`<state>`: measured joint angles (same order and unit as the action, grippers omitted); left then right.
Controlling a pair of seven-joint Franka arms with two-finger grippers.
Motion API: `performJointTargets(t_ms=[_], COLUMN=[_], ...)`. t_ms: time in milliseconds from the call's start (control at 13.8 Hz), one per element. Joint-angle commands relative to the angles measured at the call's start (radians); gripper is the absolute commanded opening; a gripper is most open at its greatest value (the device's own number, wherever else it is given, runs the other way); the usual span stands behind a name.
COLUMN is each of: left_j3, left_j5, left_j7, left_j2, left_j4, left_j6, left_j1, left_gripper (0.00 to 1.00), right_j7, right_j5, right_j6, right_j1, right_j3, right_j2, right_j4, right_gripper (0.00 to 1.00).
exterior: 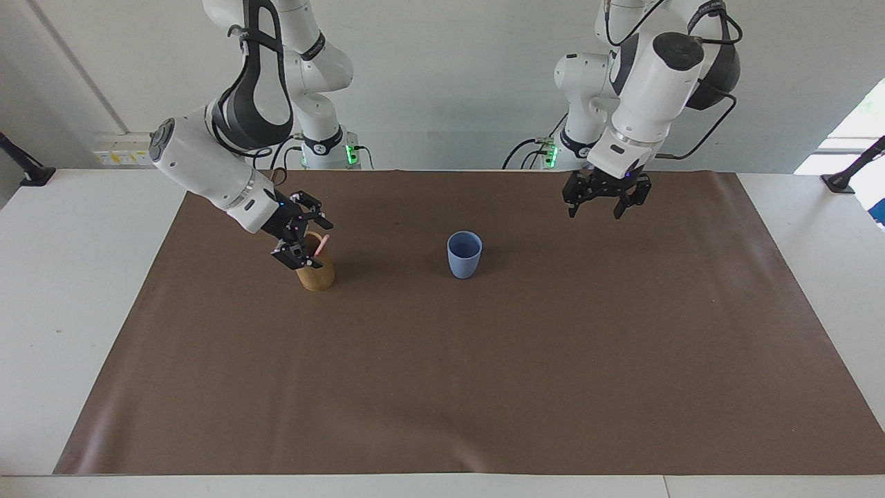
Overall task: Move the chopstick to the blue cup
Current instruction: 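Set the blue cup mid-table while the right gripper reaches the tan cup, then grasp the pink stick in the tan cup with the right gripper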
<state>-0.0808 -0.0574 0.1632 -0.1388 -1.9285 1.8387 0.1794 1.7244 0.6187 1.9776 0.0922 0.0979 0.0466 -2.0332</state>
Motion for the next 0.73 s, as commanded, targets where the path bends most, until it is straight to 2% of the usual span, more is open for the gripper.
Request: performJointTargets(t_ms=[0,73,145,436,654], left_j3=[-0.013,-0.013,-0.013,-0.014,-0.013], left_j5=[0.008,0.008,0.008,0.071,0.074], left_j7=[-0.129,-0.158,-0.163,-0.197,-0.212], left_j2=[0.002,0.007,0.013,0.065,0.105], left_j4=[0.135,0.181,0.228,0.377,0.442], left_j6=[-0.132,-0.177,-0.215,-0.315,-0.36], left_j1=[-0.09,-0.115,-0.126,-0.146,-0.147], left_gripper=[1.0,1.0,1.0,1.0,1.0], right_j7=[0.037,0.035,0.035,0.035,0.03], right_j5=[0.035,0.035,0.035,0.036,0.041], right_j6=[0.007,0.007,0.007,0.007,0.01], right_j1=[-0.017,-0.02,-0.022,-0.022,-0.019], right_j3=[-0.006,-0.006,-0.006,-0.006,-0.006], right_j2=[0.001,0.001,0.002,0.006,0.01], right_j4=[0.001,0.002,0.002,0.005,0.013], right_gripper=[0.76,0.66,0.62,0.53,0.47])
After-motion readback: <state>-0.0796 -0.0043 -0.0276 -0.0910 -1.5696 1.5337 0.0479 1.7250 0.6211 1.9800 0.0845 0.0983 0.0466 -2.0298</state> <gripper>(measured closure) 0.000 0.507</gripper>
